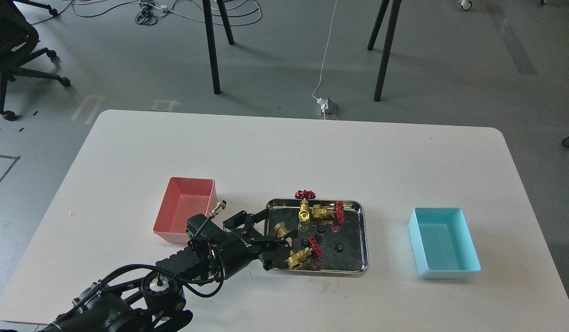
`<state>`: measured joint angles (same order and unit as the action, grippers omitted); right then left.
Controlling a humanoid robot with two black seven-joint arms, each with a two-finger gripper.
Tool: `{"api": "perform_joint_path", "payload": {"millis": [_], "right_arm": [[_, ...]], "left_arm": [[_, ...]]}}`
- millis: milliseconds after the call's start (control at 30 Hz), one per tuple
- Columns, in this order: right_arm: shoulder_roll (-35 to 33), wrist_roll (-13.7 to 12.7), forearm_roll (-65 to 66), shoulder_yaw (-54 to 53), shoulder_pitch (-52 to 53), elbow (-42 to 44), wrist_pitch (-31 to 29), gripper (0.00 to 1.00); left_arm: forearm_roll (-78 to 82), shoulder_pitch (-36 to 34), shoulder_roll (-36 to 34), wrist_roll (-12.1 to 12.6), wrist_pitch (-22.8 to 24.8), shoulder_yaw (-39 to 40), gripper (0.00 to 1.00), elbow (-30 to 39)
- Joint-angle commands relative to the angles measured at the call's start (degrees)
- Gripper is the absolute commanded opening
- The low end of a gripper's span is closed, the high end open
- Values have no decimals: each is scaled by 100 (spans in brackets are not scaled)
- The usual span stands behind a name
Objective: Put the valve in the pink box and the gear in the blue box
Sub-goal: 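Reach the left gripper into the steel tray and grasp the small red part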
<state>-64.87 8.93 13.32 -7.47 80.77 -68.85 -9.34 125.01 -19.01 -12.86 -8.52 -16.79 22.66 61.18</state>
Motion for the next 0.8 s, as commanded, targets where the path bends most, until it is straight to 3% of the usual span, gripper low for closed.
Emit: {"api": "perform_joint_path", "payload": {"millis": [0,133,267,433,567,700,767], "right_arm": [[9,3,4,-9,0,3,11,99],[27,3,-5,-9,0,4,29,99],[36,3,4,-9,9,30,38,99],[53,3,4,-1,9,39,46,99],[53,3,12,0,9,65,38,99],[71,3,47,17,-9,83,46,99],[79,3,109,26,-26,91,46,99]], "left_arm": [[-1,3,56,-10,9,1,95,-53],[-1,-15,152,-36,9,-7,93,-167],[-1,-6,144,-80,18,-16,78,-220],[-1,3,144,-141,36,-16,71,-282],[-1,3,161,-352,36,-7,53,-282],[-1,3,170,-370,45,10,36,-273],[-1,-6,222,-379,36,71,21,-247]]}}
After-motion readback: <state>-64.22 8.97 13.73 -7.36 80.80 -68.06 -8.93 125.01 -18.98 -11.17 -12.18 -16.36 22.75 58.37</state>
